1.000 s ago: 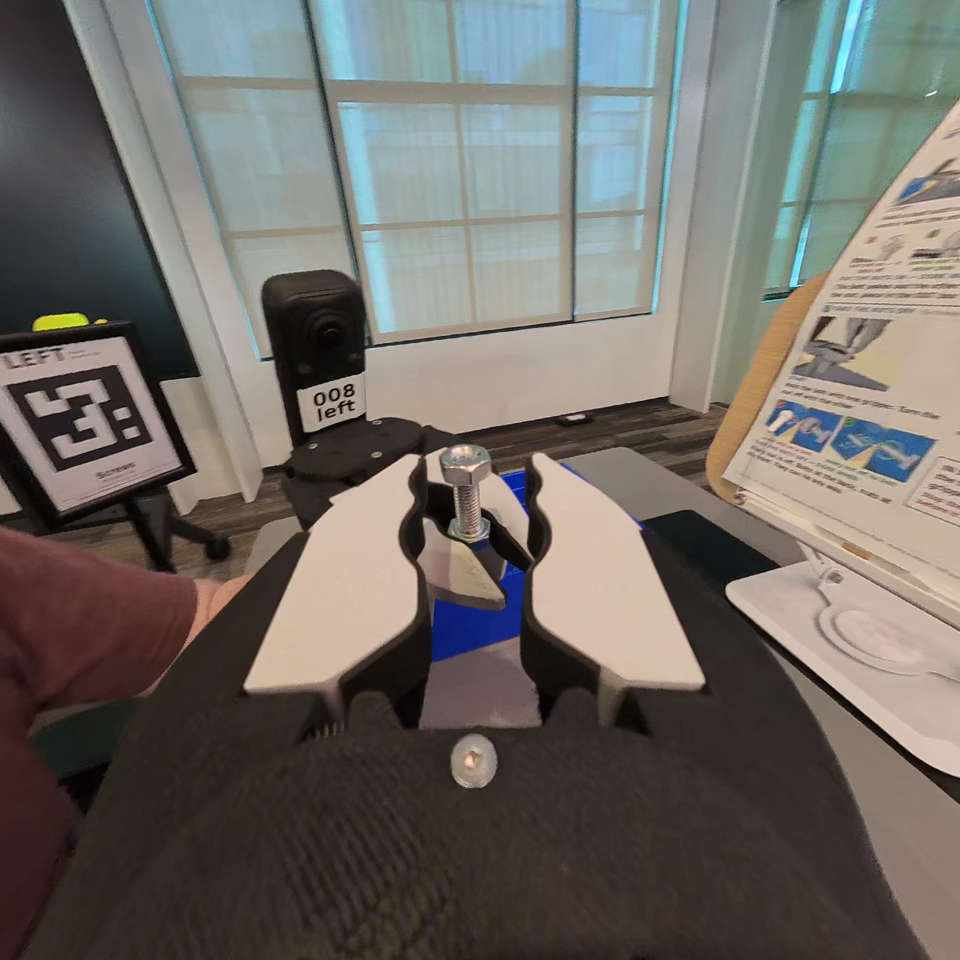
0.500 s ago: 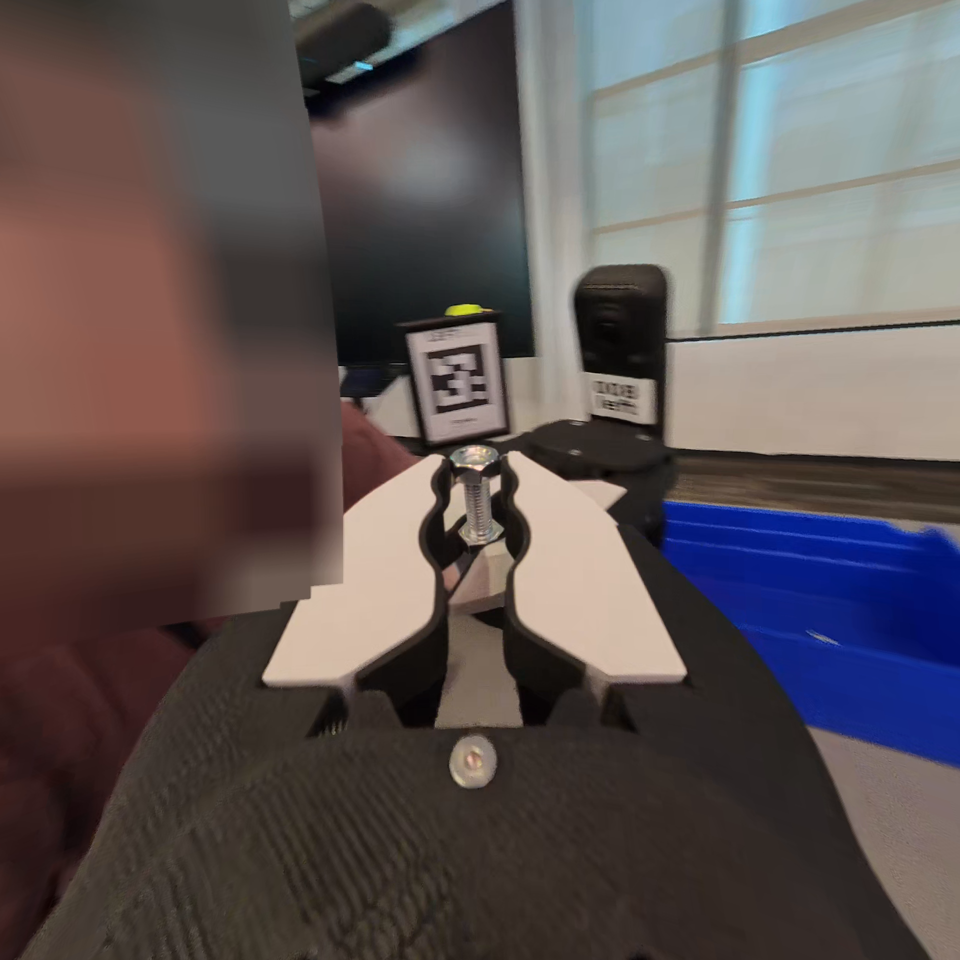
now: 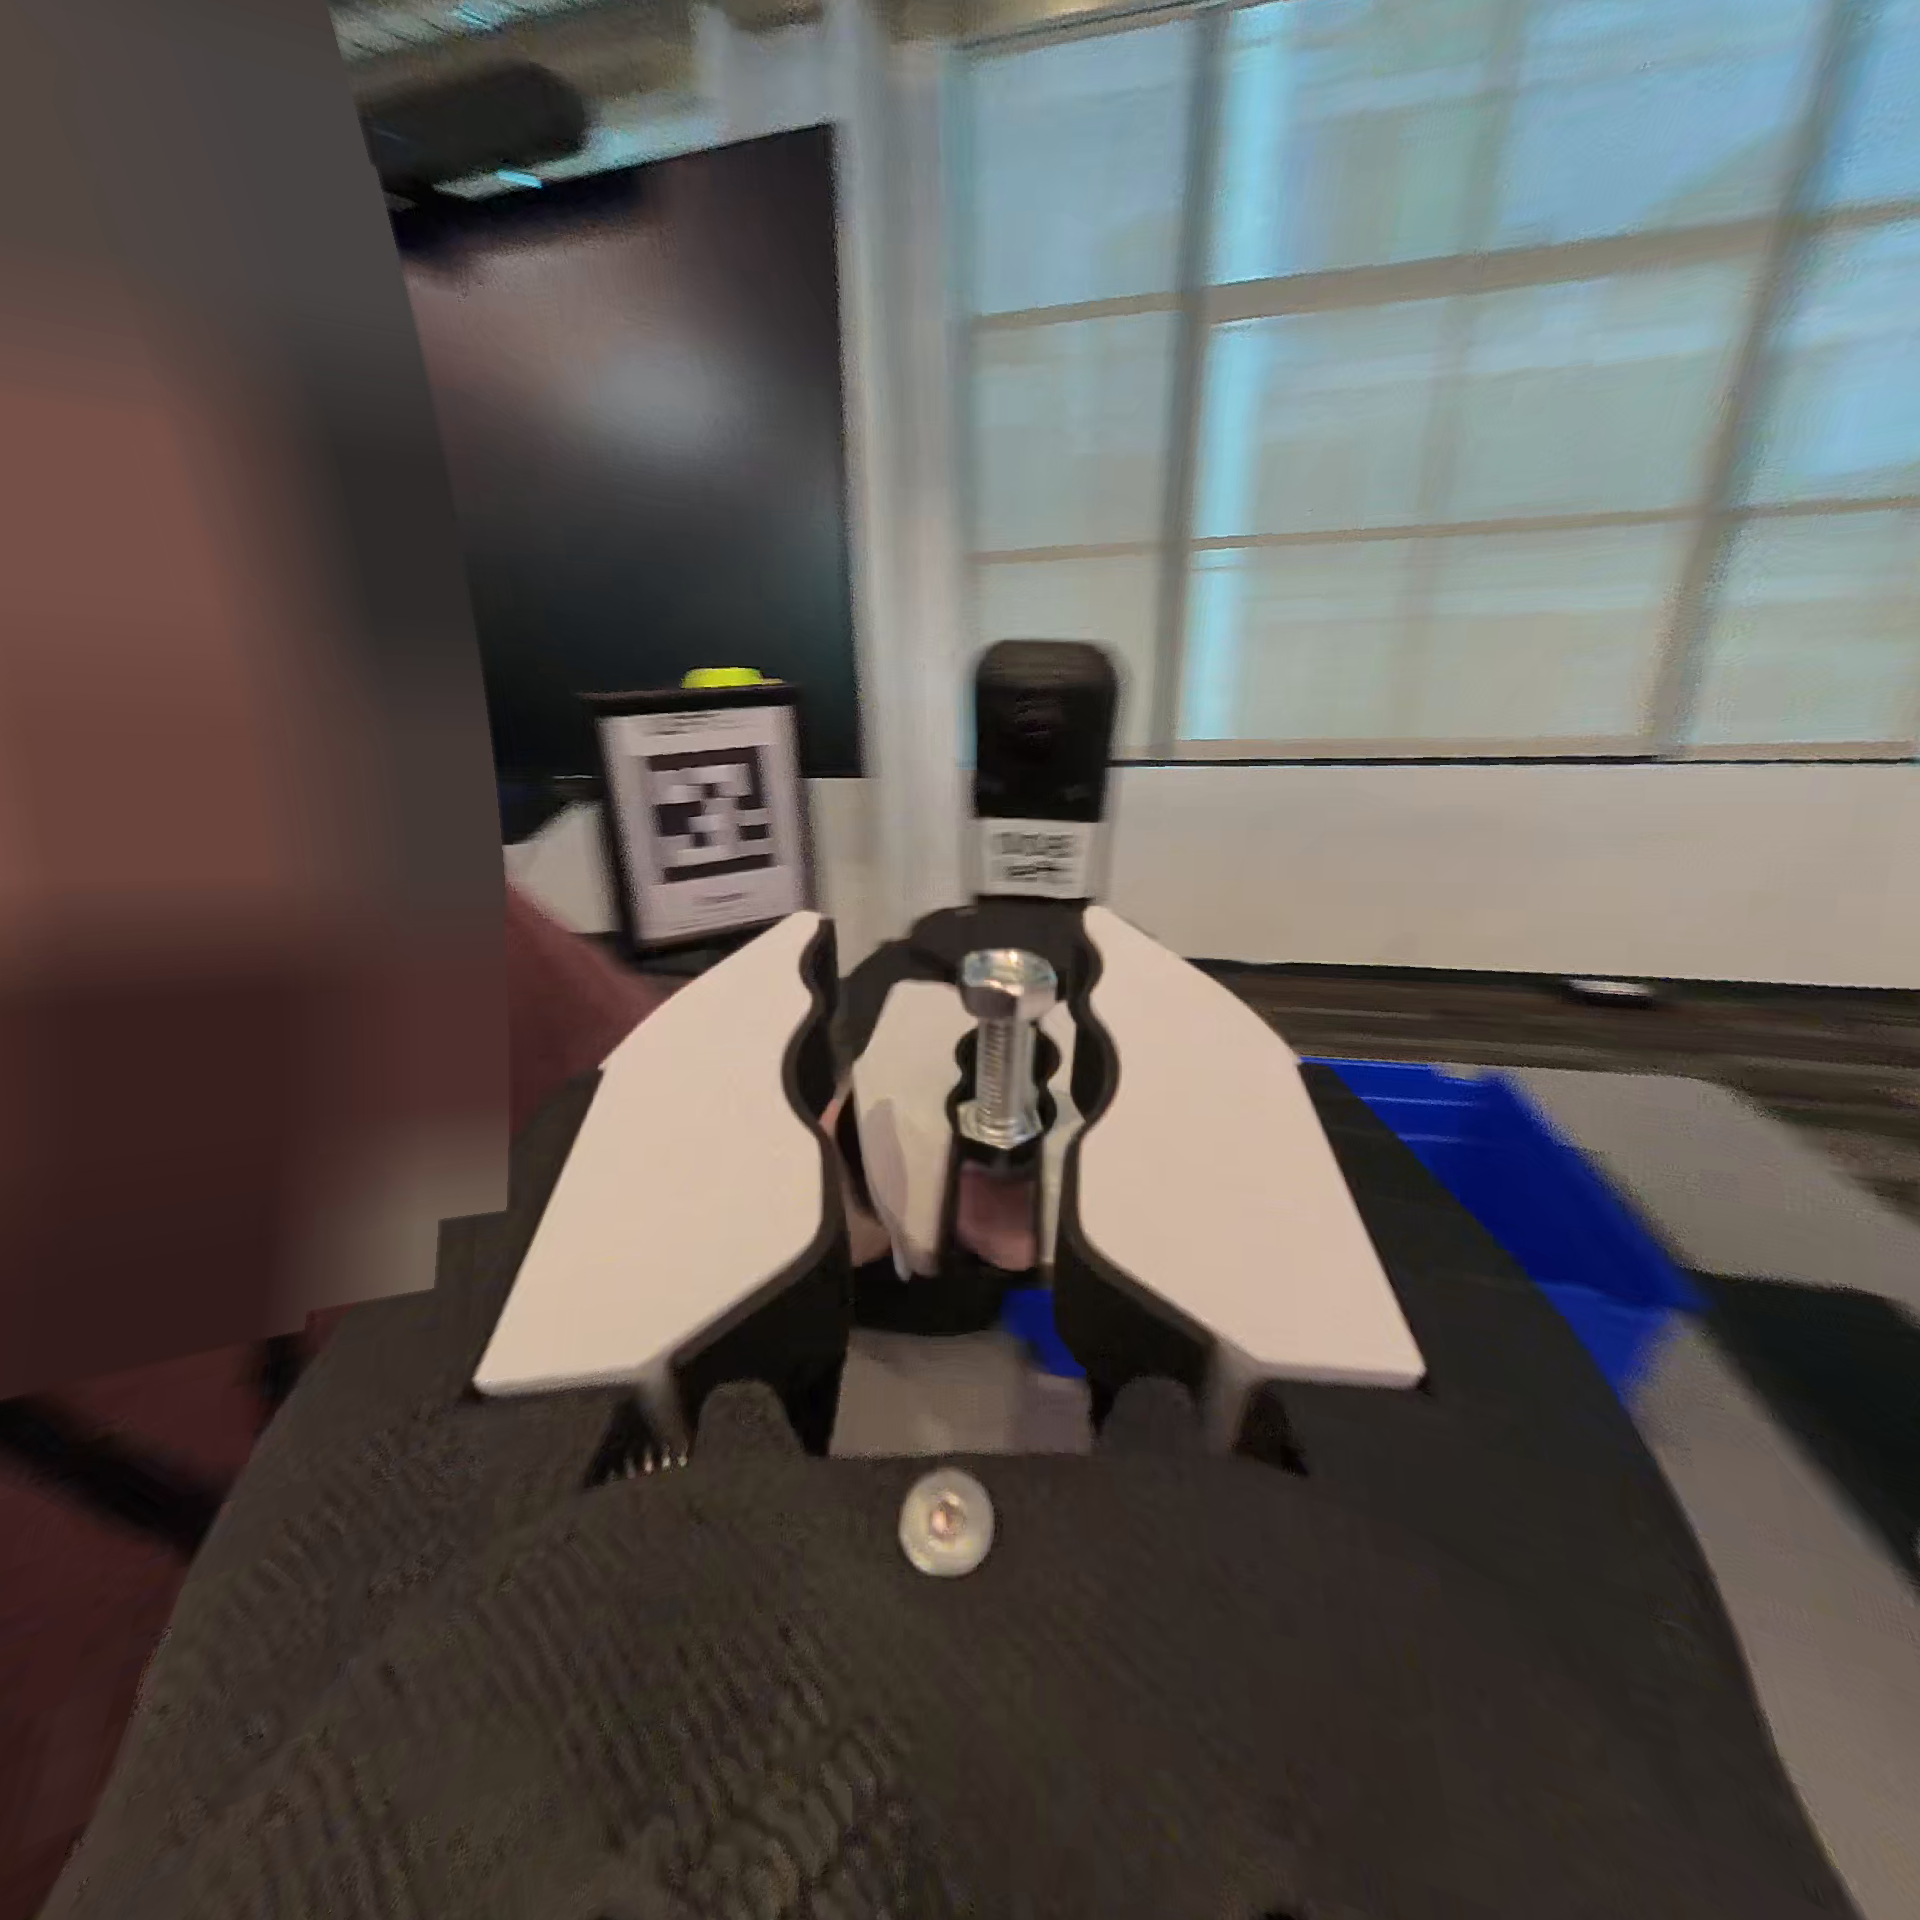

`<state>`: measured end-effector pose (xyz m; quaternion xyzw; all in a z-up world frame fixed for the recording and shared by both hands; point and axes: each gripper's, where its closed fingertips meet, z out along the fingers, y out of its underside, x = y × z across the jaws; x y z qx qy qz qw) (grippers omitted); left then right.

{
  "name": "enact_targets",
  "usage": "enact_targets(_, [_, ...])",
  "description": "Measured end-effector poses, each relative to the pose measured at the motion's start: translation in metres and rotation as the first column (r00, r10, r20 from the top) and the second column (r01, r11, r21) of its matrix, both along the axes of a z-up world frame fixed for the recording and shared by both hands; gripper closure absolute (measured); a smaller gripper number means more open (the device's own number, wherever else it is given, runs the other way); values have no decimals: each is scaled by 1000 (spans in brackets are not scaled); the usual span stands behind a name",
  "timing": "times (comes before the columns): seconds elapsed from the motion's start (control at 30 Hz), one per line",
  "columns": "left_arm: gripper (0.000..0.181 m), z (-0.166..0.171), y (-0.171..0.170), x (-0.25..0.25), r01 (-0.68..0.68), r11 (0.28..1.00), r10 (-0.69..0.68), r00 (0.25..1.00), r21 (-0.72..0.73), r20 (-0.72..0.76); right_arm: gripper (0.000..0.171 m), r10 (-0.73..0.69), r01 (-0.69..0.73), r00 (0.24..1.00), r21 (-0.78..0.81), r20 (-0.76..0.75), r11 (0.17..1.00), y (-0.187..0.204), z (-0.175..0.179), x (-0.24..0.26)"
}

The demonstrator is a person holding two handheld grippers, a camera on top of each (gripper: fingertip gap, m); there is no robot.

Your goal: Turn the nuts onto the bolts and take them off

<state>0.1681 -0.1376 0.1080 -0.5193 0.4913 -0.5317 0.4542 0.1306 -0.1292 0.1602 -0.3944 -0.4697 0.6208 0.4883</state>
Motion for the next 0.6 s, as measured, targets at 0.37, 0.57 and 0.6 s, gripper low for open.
enact_targets(0.37, [166,-15,77,-26,-543,819,560,827,186,-48,145,-633,635,762,33,135,772,58,-23,-20])
enact_targets(0.57, [166,-9,61,-20,-424,890,436,899,166,-41,152,-454,453,881,37,133,891,41,-17,-17])
enact_targets(0.6, [166,-5,51,-17,-347,925,355,935,152,-26,152,-361,359,924,41,123,932,31,-13,-16])
